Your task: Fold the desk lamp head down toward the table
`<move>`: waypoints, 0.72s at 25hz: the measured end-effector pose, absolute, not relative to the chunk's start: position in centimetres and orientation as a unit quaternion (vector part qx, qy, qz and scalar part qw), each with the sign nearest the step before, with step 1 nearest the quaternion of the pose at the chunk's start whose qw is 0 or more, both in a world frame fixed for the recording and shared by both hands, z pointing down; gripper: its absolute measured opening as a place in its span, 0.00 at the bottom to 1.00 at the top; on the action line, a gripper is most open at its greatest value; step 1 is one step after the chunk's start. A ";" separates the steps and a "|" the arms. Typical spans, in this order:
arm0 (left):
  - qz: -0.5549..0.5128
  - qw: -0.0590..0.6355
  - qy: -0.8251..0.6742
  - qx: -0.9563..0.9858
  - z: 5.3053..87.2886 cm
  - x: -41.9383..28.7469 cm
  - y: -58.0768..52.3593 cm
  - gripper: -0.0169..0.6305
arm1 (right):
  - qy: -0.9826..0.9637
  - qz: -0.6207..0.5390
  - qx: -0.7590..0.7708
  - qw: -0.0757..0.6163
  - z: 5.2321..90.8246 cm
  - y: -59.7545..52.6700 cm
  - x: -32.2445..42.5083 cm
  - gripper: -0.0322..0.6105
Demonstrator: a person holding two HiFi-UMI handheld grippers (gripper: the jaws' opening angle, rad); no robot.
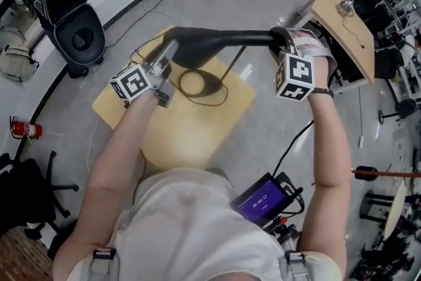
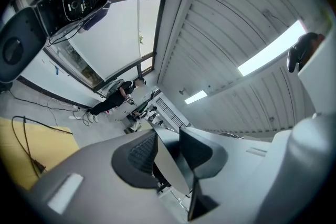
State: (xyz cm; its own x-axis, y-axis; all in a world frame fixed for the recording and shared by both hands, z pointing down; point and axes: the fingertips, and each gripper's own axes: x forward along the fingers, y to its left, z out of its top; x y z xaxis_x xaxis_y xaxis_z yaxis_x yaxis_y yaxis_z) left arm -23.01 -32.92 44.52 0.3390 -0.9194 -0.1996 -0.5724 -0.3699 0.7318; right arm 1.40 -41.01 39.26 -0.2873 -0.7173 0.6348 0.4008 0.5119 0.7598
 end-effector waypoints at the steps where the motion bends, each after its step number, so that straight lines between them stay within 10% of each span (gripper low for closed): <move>1: -0.311 0.285 -0.481 0.769 44.6 -22.8 -33.0 0.22 | -0.642 -0.479 0.122 0.587 39.3 -41.1 1.5 0.37; 18: -0.334 0.314 -0.459 0.761 47.6 -21.1 -33.8 0.23 | -0.593 -0.514 0.106 0.611 38.5 -41.3 1.8 0.37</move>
State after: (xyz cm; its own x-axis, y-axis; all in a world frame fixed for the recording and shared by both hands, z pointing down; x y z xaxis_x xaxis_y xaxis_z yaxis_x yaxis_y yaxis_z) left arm -21.11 -33.77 47.62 0.3548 -0.9086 -0.2203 -0.4890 -0.3811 0.7846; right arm 1.81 -41.33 38.47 -0.2320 -0.7534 0.6153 0.5012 0.4495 0.7394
